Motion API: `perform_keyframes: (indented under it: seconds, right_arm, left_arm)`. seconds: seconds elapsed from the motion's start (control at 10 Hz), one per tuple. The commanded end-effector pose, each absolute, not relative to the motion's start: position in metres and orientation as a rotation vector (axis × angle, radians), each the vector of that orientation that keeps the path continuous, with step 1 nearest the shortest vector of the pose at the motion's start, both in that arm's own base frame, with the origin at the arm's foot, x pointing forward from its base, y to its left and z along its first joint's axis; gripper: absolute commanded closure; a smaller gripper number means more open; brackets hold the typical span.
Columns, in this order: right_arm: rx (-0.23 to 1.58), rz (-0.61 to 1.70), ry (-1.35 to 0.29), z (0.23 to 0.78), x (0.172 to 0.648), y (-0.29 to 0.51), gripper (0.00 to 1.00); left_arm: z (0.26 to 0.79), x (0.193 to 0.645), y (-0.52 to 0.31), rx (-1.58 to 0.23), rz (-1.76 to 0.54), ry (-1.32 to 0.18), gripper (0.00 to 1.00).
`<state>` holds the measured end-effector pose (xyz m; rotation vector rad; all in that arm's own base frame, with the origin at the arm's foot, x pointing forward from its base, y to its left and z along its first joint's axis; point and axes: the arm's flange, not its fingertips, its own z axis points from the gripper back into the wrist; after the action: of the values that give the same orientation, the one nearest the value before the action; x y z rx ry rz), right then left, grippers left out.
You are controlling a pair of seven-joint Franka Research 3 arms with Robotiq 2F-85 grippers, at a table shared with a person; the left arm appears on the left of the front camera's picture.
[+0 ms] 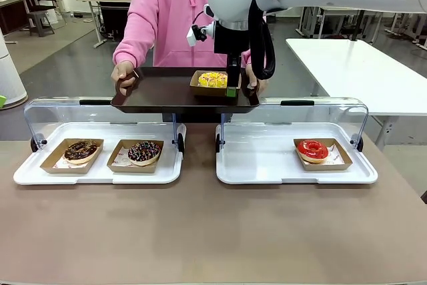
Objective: Provide the desired donut to the person.
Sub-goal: Place the picked Paper togo box onto the Handle tray extended by the person.
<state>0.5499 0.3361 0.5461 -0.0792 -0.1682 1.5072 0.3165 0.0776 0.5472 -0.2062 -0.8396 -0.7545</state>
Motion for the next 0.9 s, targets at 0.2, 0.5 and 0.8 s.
perform_keyframes:
  seconds: [0.2, 0.5, 0.8]
  right_arm:
    - [0.050, 1.572, -0.169, 0.565, 0.547, 0.319, 0.00]
    - [0.019, 1.557, -0.187, 0.563, 0.549, 0.323, 0.00]
    - [0.019, 1.557, -0.187, 0.563, 0.549, 0.323, 0.00]
  left_arm:
    - [0.547, 0.317, 0.079, -0.213, -0.752, -0.840, 0.00]
    - [0.547, 0.317, 0.079, -0.213, -0.752, -0.840, 0.00]
    - [0.547, 0.317, 0.079, -0.213, -0.752, -0.840, 0.00]
